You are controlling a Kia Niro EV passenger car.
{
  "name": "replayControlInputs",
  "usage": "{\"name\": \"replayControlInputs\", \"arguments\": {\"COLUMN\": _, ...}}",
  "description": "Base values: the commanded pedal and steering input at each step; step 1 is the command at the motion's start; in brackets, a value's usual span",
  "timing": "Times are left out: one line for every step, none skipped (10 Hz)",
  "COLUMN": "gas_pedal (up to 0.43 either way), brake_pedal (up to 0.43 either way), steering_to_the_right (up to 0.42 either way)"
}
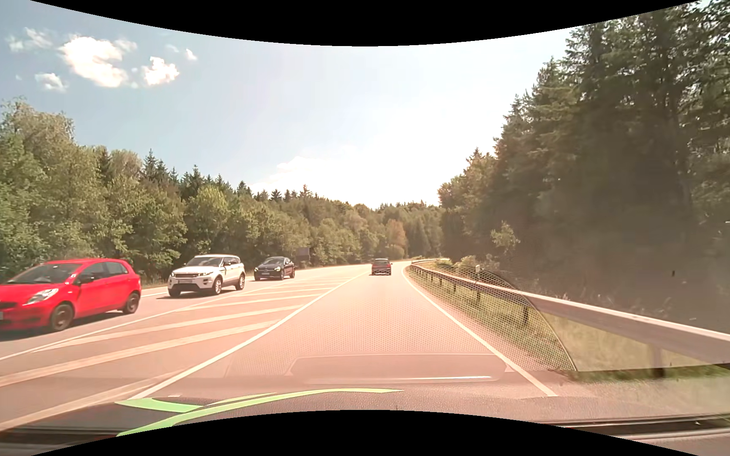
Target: Follow the waypoints while adhering to traffic rules and regulations
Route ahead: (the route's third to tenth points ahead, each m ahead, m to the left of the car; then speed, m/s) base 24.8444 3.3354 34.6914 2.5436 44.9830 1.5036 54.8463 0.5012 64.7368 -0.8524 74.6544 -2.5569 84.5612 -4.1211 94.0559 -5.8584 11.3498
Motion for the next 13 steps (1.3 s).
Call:
{"name": "replayControlInputs", "arguments": {"gas_pedal": 0.311, "brake_pedal": 0.0, "steering_to_the_right": 0.012}}
{"name": "replayControlInputs", "arguments": {"gas_pedal": 0.311, "brake_pedal": 0.0, "steering_to_the_right": 0.012}}
{"name": "replayControlInputs", "arguments": {"gas_pedal": 0.311, "brake_pedal": 0.0, "steering_to_the_right": 0.012}}
{"name": "replayControlInputs", "arguments": {"gas_pedal": 0.311, "brake_pedal": 0.0, "steering_to_the_right": 0.012}}
{"name": "replayControlInputs", "arguments": {"gas_pedal": 0.311, "brake_pedal": 0.0, "steering_to_the_right": 0.012}}
{"name": "replayControlInputs", "arguments": {"gas_pedal": 0.311, "brake_pedal": 0.0, "steering_to_the_right": 0.012}}
{"name": "replayControlInputs", "arguments": {"gas_pedal": 0.311, "brake_pedal": 0.0, "steering_to_the_right": 0.012}}
{"name": "replayControlInputs", "arguments": {"gas_pedal": 0.311, "brake_pedal": 0.0, "steering_to_the_right": 0.012}}
{"name": "replayControlInputs", "arguments": {"gas_pedal": 0.311, "brake_pedal": 0.0, "steering_to_the_right": 0.012}}
{"name": "replayControlInputs", "arguments": {"gas_pedal": 0.311, "brake_pedal": 0.0, "steering_to_the_right": 0.012}}
{"name": "replayControlInputs", "arguments": {"gas_pedal": 0.311, "brake_pedal": 0.0, "steering_to_the_right": 0.012}}
{"name": "replayControlInputs", "arguments": {"gas_pedal": 0.311, "brake_pedal": 0.0, "steering_to_the_right": 0.011}}
{"name": "replayControlInputs", "arguments": {"gas_pedal": 0.311, "brake_pedal": 0.0, "steering_to_the_right": 0.011}}
